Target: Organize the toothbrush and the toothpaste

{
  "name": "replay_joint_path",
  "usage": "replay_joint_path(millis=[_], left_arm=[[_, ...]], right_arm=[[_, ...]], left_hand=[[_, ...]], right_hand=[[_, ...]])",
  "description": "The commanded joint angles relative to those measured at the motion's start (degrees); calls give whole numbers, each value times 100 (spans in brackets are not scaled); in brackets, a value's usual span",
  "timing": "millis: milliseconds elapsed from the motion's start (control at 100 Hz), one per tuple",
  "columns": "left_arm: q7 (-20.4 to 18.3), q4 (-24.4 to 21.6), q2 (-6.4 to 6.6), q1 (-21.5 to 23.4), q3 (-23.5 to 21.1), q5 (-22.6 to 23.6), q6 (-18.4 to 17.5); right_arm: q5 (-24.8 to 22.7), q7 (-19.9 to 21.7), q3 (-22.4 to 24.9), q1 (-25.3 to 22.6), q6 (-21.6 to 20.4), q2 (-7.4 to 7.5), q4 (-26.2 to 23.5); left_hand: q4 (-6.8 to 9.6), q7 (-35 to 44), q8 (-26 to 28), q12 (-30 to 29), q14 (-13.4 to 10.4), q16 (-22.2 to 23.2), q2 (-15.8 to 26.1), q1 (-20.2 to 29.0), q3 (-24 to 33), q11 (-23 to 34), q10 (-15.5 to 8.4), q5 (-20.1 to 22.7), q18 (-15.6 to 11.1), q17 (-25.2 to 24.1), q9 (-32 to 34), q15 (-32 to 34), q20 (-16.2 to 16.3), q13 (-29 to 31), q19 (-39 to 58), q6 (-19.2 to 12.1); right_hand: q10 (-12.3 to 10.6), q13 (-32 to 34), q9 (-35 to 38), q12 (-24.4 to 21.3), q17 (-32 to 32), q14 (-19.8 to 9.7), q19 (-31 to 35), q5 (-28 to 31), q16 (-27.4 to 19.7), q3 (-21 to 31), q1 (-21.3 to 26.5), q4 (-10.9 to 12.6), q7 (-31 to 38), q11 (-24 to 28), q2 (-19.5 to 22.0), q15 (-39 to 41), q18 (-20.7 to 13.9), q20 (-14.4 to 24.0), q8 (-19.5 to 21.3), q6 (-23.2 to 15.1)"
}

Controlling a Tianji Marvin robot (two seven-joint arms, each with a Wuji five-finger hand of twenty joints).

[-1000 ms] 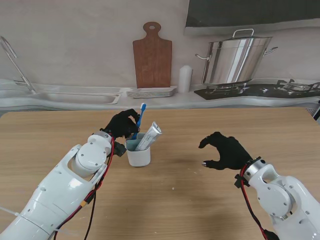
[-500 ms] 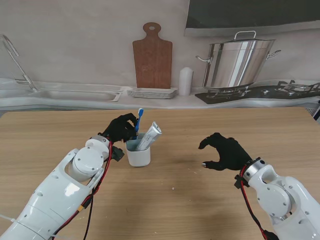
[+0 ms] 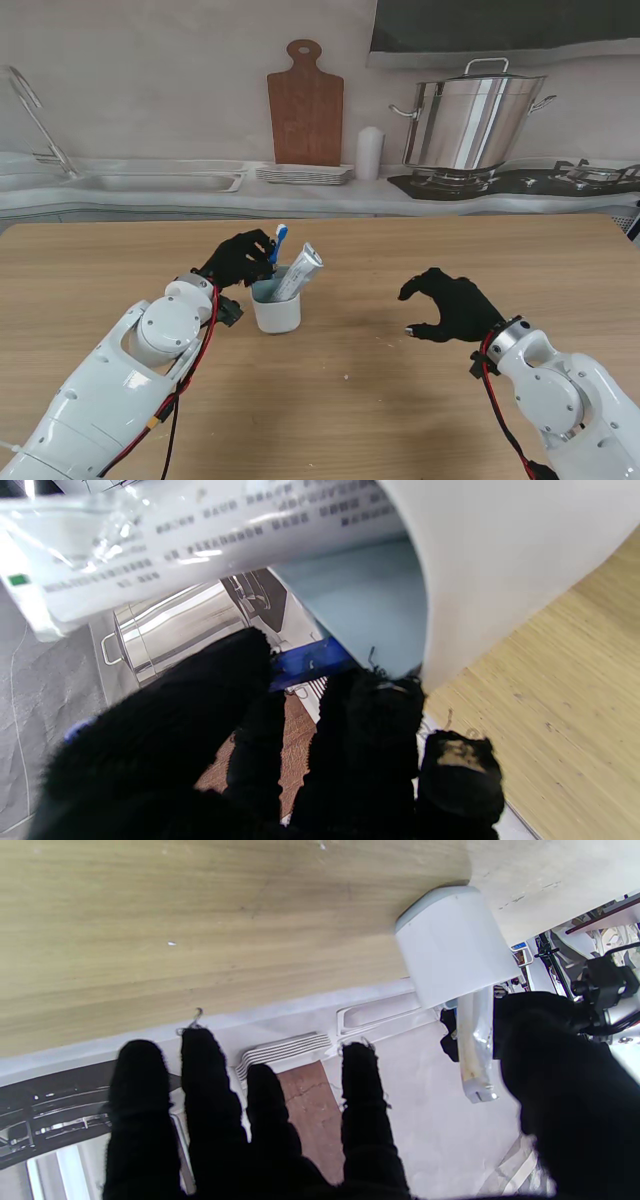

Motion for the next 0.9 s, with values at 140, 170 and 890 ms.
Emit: replay_joint_path(millis=[140, 170, 890], left_arm=[[-109, -123, 54, 158, -87, 108, -3], [-112, -128, 56, 165, -96, 112, -6], [-43, -120, 24, 139, -50, -3, -186]], right_arm=[[-21, 105, -6, -26, -12, -4, 13], [-21, 108, -8, -25, -16, -3, 15], [-7, 133, -13, -36, -19, 2, 46]], left_hand=[[-91, -61, -70, -277, 347, 117, 206, -376, -347, 23, -12, -266, 27, -107, -259, -35, 162, -77, 85, -26], [-87, -95, -81, -286, 350, 121, 240, -396, -381, 1, -11, -288, 27, -117, -294, -37, 165, -100, 82, -17], [52, -387, -252, -403, 416, 137, 443, -445, -608, -170, -1, -379, 63, -353, -455, -126, 255, -303, -94, 75]], right_hand=[[103, 59, 36, -29, 13, -2, 74, 108, 7, -15, -56, 205, 38, 70, 66, 17, 59, 18, -2, -5], [105, 59, 39, -29, 13, -1, 74, 108, 9, -17, -59, 205, 38, 69, 68, 16, 59, 18, -2, -5], [97, 124, 67, -26, 38, -7, 79, 112, 55, -33, -53, 211, 35, 59, 82, 16, 67, 27, 0, -9]])
